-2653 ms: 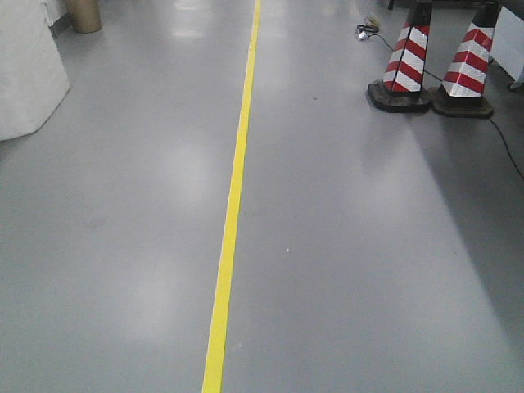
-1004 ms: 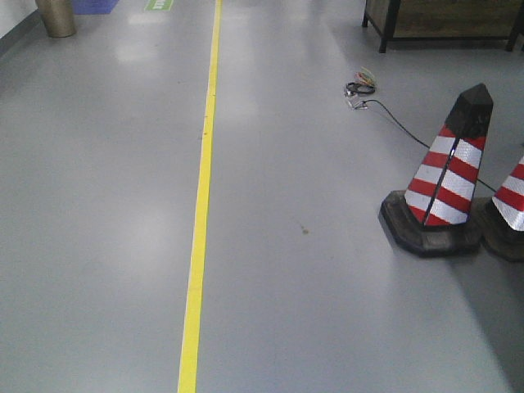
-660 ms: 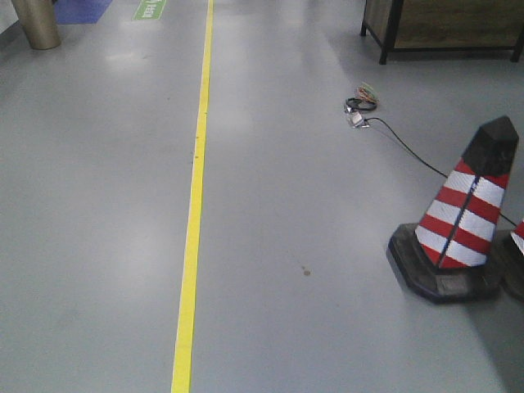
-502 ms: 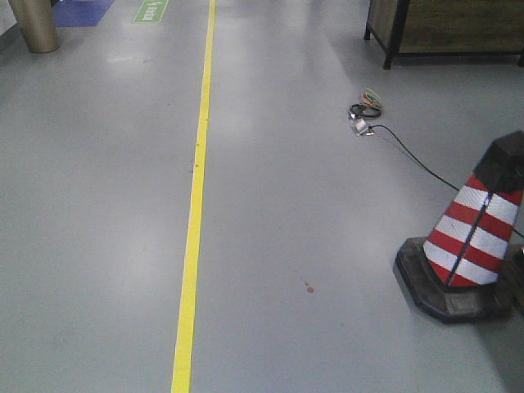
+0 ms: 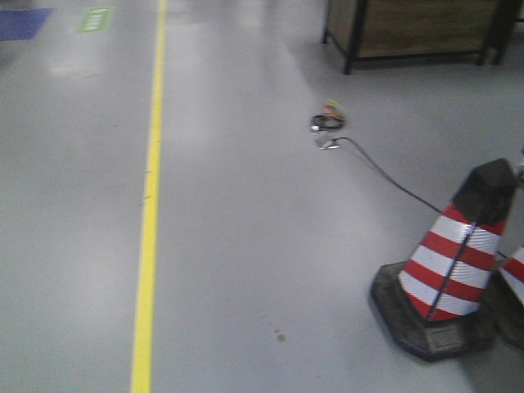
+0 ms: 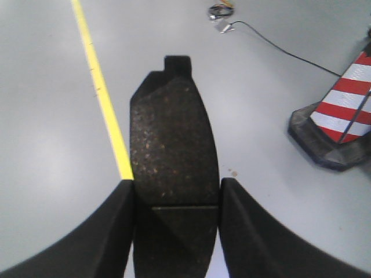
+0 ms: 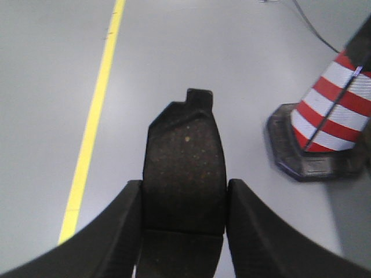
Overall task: Move and align brake pads A on conveyor
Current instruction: 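Drive the base to the conveyor holding a pad in each gripper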
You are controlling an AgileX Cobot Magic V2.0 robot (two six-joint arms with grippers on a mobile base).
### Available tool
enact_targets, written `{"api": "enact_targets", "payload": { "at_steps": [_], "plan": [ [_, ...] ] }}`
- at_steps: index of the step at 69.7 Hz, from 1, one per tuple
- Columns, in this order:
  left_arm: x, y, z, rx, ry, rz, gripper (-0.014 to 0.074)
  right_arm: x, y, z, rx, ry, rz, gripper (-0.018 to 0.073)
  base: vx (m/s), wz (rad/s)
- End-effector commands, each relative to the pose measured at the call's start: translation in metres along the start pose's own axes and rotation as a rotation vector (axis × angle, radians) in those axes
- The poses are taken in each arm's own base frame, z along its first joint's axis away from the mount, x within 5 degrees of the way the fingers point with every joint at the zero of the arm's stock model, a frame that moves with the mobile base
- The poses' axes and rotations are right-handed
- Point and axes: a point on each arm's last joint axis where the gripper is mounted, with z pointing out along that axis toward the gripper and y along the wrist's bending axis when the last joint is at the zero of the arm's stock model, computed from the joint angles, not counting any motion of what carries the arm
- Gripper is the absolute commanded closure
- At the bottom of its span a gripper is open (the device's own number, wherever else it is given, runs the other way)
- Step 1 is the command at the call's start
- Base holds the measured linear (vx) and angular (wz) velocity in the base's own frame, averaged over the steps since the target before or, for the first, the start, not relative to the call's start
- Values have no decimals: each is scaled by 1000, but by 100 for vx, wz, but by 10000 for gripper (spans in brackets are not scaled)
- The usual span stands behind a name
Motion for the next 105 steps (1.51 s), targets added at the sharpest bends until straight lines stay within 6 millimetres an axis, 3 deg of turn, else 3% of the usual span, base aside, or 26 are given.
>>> {"api": "enact_targets", "payload": {
  "at_steps": [1,63,105],
  "plan": [
    [-14,-2,-5,18,-105,4,603,-14,0,-6,8,-102,-8,563,37,-62],
    [-14,-1,-5,18,-106,3,603,-13,0,-6,6,-98,-7,563,32,-96],
    [-14,-1,-5,18,-106,3,603,-13,0,-6,6,-98,-7,563,34,-70]
  ]
}}
